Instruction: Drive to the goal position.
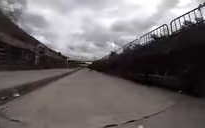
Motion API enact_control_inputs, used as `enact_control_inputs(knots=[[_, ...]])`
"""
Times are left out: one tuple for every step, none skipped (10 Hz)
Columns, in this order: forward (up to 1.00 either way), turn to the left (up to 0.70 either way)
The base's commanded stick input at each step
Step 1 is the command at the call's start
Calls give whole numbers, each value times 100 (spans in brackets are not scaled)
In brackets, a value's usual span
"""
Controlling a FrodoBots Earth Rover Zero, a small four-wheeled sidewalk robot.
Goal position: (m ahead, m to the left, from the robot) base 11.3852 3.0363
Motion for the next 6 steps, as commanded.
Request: enact_control_inputs(knots=[[100,0],[100,0],[100,0],[100,0],[100,0],[100,0]])
